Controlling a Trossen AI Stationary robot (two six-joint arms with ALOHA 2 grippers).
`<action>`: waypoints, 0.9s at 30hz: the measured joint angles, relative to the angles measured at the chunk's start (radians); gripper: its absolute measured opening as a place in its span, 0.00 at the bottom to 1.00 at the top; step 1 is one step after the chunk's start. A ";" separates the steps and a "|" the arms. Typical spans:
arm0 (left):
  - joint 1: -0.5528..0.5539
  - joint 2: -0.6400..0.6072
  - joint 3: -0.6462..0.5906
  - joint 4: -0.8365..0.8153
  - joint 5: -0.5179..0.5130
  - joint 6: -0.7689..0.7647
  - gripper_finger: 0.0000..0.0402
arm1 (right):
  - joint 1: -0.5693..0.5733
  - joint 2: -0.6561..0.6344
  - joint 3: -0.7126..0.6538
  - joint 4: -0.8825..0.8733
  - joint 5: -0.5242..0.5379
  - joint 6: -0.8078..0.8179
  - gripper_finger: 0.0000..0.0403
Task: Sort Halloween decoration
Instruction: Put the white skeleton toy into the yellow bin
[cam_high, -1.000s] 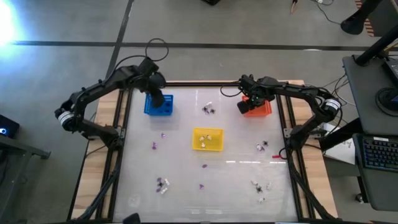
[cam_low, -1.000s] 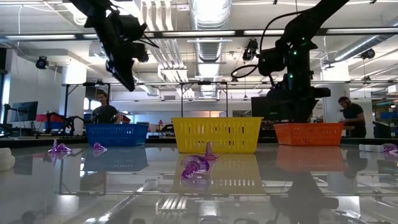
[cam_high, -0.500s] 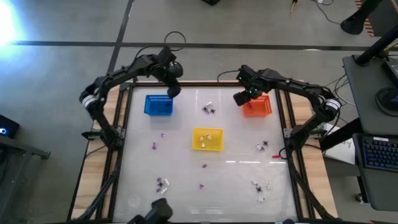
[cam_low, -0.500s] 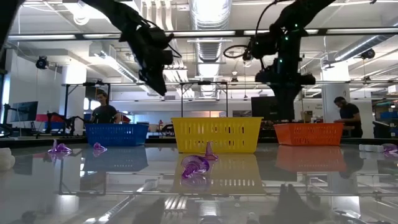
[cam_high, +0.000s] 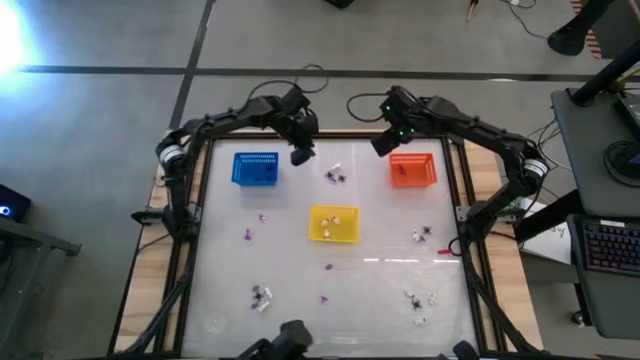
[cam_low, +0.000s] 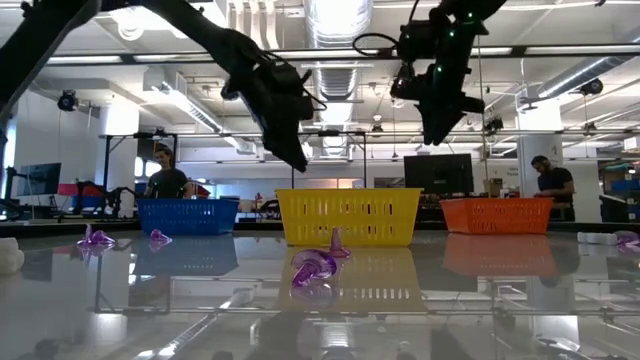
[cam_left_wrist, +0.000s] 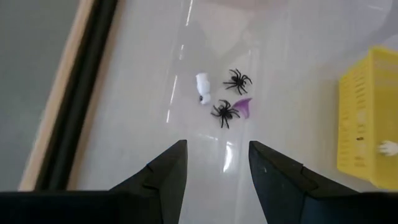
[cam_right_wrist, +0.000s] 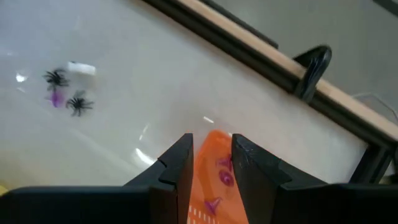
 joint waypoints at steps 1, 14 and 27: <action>-0.005 0.015 0.000 0.008 0.000 -0.001 0.38 | -0.001 0.000 0.009 0.000 0.000 -0.004 0.25; -0.039 0.150 -0.001 0.146 -0.003 -0.103 0.38 | -0.002 0.000 0.042 0.000 0.001 -0.011 0.25; -0.063 0.175 -0.001 0.223 -0.005 -0.157 0.38 | -0.002 0.000 0.042 0.001 0.000 -0.007 0.25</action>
